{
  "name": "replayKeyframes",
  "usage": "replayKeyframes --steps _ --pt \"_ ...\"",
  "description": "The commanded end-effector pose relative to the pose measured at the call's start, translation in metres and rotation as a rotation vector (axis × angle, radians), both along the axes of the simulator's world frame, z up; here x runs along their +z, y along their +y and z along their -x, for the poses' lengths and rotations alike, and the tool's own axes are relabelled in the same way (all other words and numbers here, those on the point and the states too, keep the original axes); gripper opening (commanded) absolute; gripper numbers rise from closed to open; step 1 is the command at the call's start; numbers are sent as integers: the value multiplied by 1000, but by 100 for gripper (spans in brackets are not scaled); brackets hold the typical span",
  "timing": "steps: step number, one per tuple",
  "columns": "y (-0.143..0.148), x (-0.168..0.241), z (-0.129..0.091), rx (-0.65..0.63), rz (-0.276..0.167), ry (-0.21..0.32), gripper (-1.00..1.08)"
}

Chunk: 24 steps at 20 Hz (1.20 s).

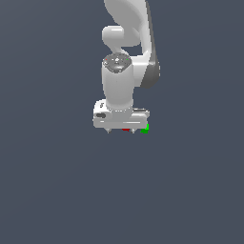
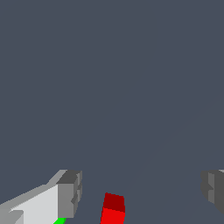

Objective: Stack the red cube on top of the green cube.

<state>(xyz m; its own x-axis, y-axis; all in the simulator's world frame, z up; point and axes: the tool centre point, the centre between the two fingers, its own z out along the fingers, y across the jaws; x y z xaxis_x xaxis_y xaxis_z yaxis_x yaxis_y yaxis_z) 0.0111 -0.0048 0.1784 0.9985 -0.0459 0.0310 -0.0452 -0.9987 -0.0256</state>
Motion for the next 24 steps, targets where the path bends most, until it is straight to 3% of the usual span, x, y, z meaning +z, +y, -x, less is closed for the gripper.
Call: replayKeyframes --steps 1,13,24 --pt "0 0 0 0 0 0 100" --pt "2 -17 23 -30 3 5 100" --pt "13 -65 89 -118 12 20 100"
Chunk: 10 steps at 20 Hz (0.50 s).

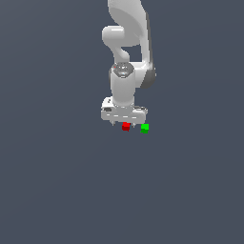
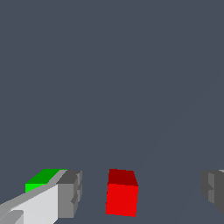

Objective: Stack the red cube on top of the green cube.

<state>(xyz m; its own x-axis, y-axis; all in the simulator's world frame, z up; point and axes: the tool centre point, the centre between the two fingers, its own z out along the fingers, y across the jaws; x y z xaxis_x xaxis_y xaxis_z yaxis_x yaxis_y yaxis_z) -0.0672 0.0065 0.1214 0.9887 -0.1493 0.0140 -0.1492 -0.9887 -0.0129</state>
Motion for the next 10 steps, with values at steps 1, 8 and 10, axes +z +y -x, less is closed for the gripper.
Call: replayKeyframes --steps 1,8,10 --pt "3 -12 17 -22 2 4 100" --pt "13 -39 52 -71 8 12 100" --pt "15 -44 59 -81 9 14 100"
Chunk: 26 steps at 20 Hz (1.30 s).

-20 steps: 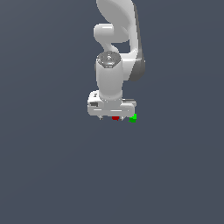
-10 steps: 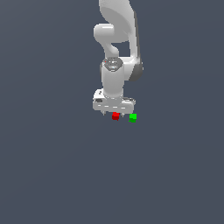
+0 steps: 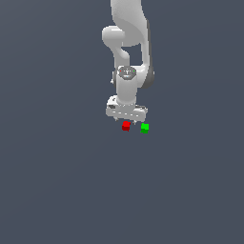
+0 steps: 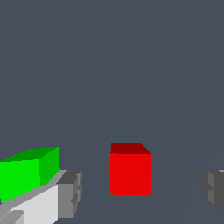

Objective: Stack the red cube on top of the green cube.

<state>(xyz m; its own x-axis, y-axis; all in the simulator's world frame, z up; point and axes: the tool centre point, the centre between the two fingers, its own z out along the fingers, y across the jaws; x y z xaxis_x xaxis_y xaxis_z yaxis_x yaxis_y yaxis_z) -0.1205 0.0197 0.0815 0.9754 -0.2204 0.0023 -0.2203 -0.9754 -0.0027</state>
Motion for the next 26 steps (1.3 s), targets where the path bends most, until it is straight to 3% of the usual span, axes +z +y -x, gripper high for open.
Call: replayKeyframes --steps 1,16,26 --pt "2 -6 8 -13 1 1 100" --pt "5 -16 14 -21 2 3 100" --pt "5 -53 14 -21 2 3 100"
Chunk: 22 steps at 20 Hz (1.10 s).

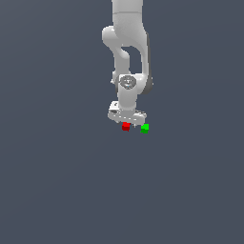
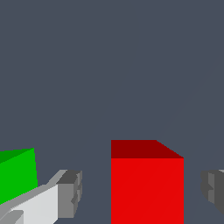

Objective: Stack the red cube on top of the green cube.

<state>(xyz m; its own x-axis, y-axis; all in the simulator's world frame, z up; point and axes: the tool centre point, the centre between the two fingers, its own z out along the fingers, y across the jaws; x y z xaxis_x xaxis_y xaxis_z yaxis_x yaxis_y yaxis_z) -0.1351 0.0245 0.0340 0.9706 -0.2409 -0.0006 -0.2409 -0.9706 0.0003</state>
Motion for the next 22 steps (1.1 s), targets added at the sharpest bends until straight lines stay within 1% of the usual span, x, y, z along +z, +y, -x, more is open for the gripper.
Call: replayKeyframes --steps 1,6,7,22 --pt "0 -8 0 0 0 -1 100" --pt "0 -14 -1 0 0 -1 100" --pt "0 -14 -1 0 0 -1 -100" --pt "0 -8 0 1 0 -1 -100"
